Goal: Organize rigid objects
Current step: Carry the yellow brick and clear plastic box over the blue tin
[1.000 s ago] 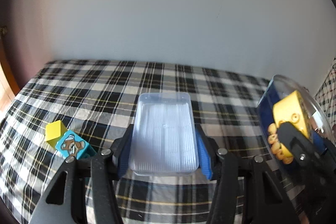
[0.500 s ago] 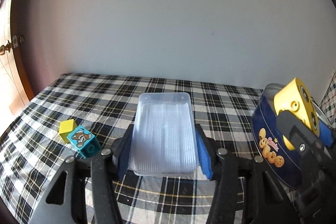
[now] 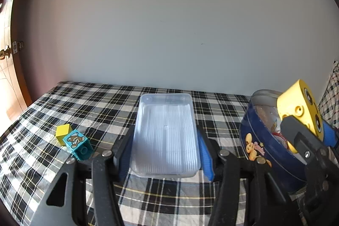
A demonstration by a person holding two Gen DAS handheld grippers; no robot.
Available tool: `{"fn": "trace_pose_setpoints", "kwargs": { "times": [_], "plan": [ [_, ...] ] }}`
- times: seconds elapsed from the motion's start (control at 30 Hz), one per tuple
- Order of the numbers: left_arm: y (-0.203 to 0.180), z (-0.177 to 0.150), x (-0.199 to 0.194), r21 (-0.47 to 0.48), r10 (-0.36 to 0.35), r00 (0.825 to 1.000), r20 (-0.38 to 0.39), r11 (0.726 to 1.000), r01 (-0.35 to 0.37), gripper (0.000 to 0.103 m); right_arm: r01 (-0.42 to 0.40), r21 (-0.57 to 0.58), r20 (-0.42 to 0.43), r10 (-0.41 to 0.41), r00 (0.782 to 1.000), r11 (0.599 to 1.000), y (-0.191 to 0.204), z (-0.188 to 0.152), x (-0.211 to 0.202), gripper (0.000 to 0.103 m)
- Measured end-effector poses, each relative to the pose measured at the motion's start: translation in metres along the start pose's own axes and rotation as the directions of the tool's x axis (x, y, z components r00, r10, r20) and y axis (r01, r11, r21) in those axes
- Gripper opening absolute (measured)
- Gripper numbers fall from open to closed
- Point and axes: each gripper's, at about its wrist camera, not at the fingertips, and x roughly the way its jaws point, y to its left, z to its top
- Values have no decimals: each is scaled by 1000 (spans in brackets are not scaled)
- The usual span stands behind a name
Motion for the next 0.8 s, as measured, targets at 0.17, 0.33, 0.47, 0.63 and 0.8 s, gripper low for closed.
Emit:
{"fn": "trace_pose_setpoints", "kwargs": {
  "times": [0.17, 0.33, 0.47, 0.63, 0.8],
  "plan": [
    [-9, -1, -4, 10, 2, 1000, 18, 1000, -2, 53, 9, -11, 19, -8, 1000, 1000, -11, -2, -9, 46],
    [-17, -1, -7, 17, -2, 999, 35, 1000, 2, 53, 18, 2, 28, -18, 999, 1000, -18, -2, -20, 46],
    [-24, 0, -5, 15, -5, 999, 35, 1000, 4, 53, 34, 5, 37, -34, 999, 999, -29, -2, -25, 46],
    [-34, 0, -6, 6, -25, 999, 40, 1000, 25, 53, 48, 17, 44, -49, 998, 999, -36, -1, -31, 46],
    [-47, 1, -7, 17, -39, 998, 54, 999, 38, 53, 65, 27, 52, -67, 996, 998, -48, -2, -31, 46]
  ]
}}
